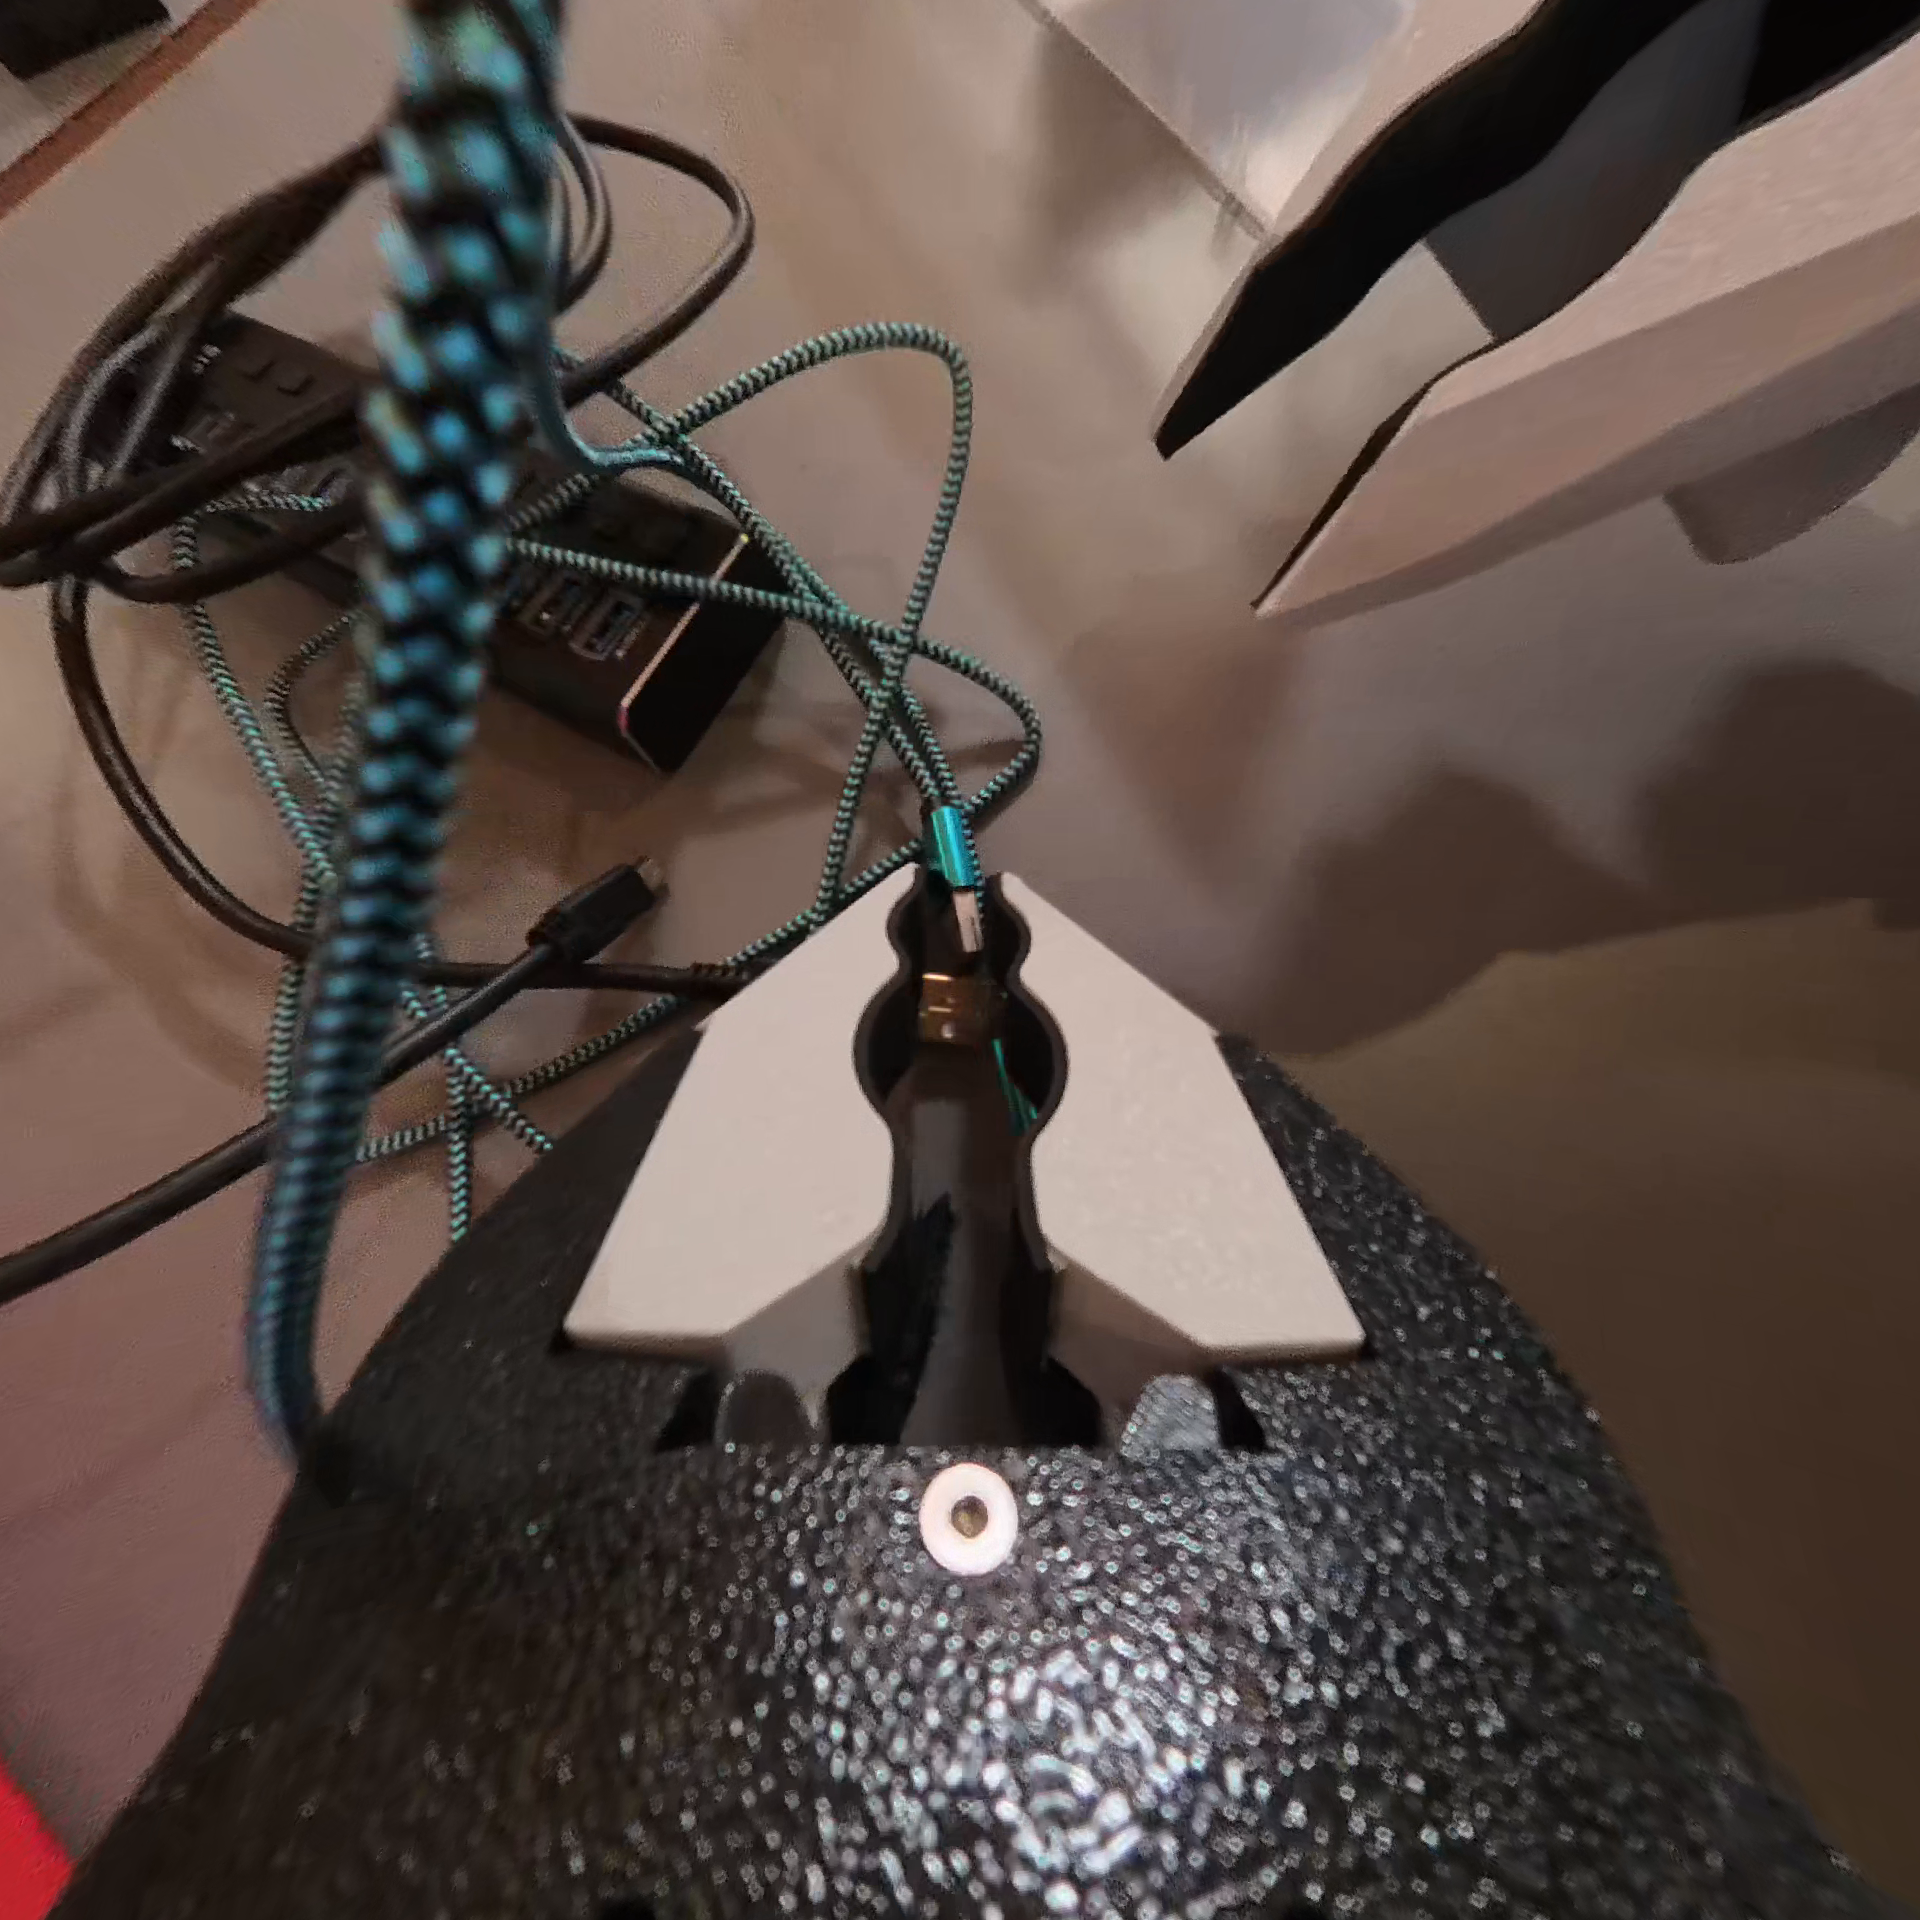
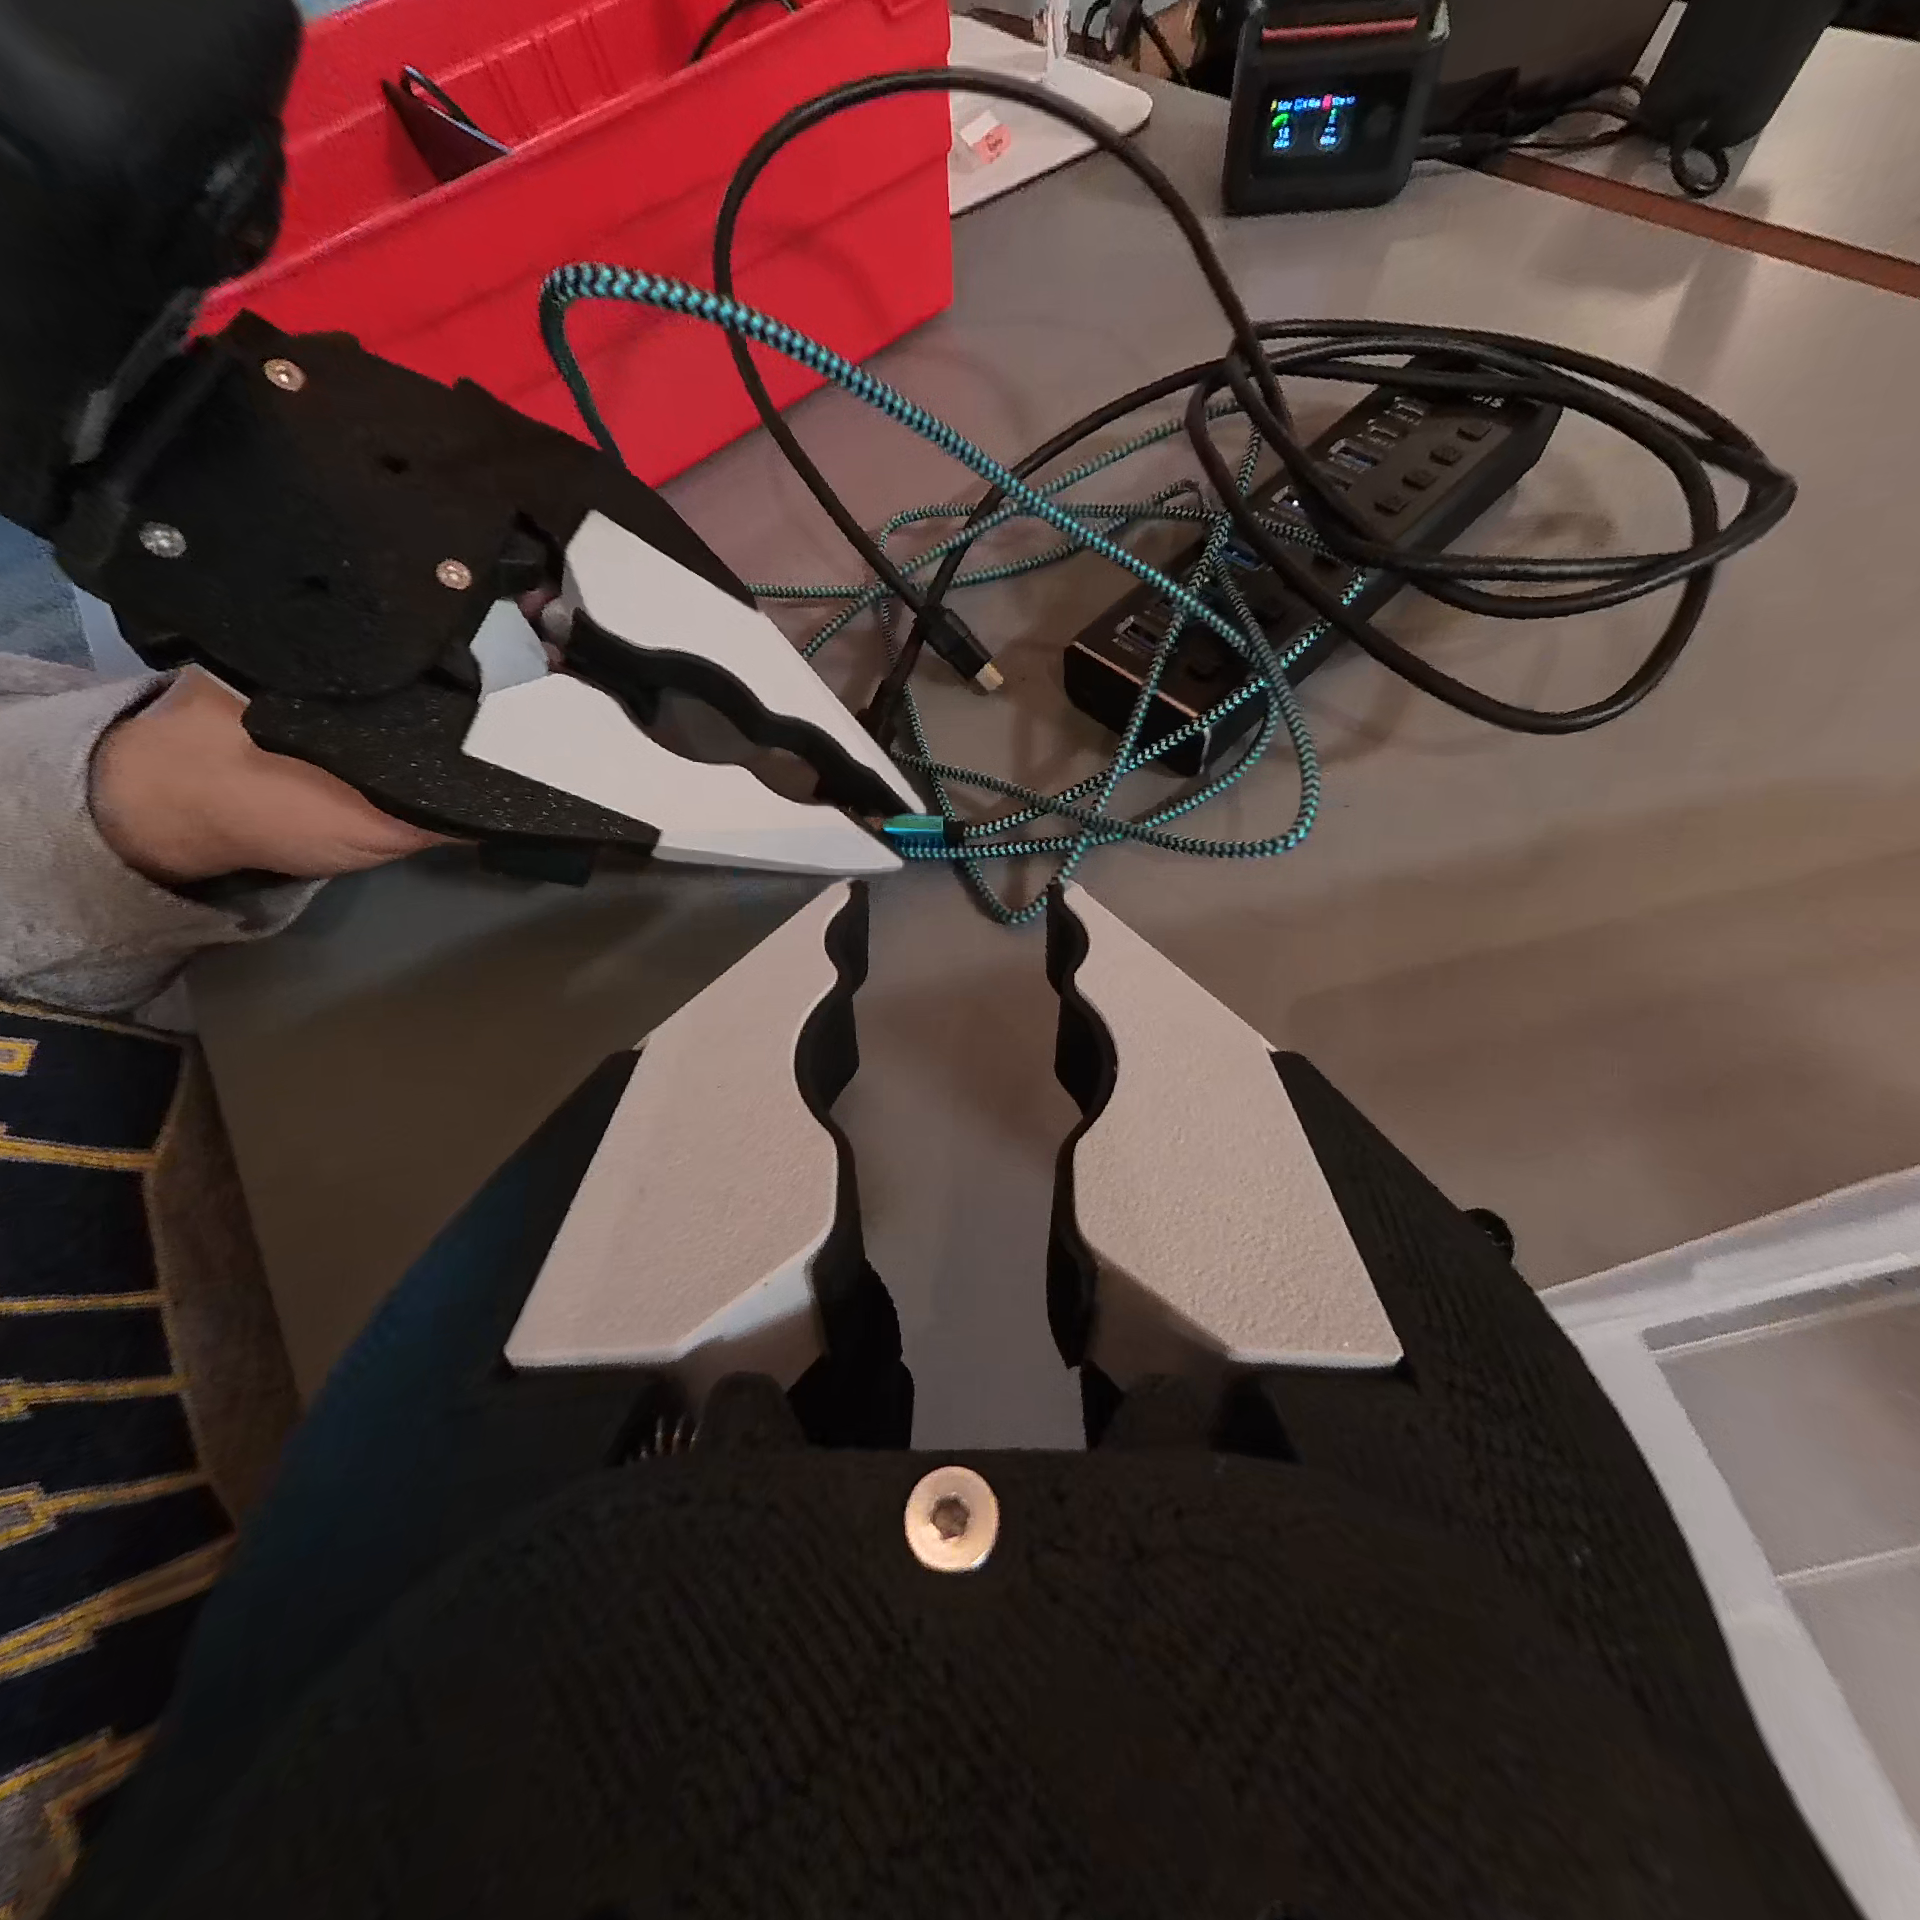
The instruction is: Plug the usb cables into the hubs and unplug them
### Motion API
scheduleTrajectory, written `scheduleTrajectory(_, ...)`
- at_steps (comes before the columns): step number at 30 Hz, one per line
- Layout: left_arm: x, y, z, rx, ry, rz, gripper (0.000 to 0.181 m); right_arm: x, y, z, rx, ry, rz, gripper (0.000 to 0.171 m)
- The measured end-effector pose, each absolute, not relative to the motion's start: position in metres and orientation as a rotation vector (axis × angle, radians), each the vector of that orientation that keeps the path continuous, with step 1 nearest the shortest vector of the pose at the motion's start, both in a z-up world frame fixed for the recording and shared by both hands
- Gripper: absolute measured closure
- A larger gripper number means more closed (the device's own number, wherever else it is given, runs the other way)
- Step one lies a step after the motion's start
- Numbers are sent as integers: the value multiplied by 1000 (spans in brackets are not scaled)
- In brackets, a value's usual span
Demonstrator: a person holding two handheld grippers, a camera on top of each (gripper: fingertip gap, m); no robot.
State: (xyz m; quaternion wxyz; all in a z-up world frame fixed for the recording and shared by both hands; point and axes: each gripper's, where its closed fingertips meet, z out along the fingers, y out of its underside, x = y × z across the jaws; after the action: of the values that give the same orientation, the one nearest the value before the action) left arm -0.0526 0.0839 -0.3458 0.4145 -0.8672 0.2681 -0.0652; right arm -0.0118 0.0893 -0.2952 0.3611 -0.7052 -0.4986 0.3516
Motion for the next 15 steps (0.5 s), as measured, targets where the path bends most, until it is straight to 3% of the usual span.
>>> scheduleTrajectory(5,-56,81,-312,-1978,639,-204,175,-18,83,-295,-1877,-1180,1059,139)
scheduleTrajectory(15,-53,58,-251,-1579,723,-88,177,-39,58,-255,-1876,-660,2042,141)
